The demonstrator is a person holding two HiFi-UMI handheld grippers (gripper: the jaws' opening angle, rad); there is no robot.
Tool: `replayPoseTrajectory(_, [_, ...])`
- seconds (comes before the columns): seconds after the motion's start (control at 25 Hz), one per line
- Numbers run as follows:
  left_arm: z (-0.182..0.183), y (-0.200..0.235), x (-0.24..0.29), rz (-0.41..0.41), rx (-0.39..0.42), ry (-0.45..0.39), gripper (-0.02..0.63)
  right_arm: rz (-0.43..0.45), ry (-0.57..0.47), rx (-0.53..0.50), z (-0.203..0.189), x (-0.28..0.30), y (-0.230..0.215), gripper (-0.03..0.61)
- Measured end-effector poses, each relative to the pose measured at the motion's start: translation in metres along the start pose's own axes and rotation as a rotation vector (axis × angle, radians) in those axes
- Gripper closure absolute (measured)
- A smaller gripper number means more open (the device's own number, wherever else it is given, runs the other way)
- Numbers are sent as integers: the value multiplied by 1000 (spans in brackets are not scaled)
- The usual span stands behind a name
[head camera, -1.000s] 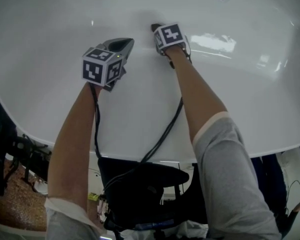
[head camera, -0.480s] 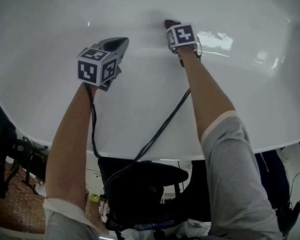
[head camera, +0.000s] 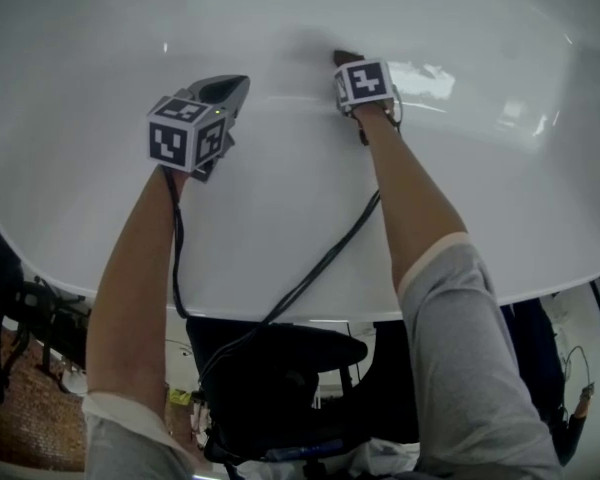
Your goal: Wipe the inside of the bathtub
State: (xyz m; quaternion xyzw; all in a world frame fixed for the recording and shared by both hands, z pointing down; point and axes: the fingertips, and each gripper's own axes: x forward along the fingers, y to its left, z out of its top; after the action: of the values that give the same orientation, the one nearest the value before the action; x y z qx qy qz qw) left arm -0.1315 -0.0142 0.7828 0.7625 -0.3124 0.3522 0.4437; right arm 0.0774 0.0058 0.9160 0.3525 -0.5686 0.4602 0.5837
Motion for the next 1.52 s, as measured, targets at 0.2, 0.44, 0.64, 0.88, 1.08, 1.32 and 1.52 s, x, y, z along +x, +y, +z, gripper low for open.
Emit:
replayPoseTrajectory(0.2, [-9,12,-3,31,-18,11,606,284,-39,-119,32,11,110,465])
replayPoseTrajectory(0.44, [-13,24,-5,61,-15,26,606,438,56,-339,24,16,203,465])
replayPoseTrajectory(0.64, [-12,25,-6,70,-31,27,606,517,75,-397,26,19,207,466])
replayPoseTrajectory(0.88, [1,13,-7,44,-41,2,606,413,204,-345,-19,18,115,466])
replayPoseTrajectory(1.08, [12,-5,-6,14,-36,-22,606,304,249,-249,-54,13,38,465])
replayPoseTrajectory(1.32, [13,-6,-8,14,-51,-36,606,417,244,-344,-46,2,95,466])
replayPoseTrajectory(1.52, [11,-4,-18,30,-58,-30,606,581,236,-418,-27,-22,168,468])
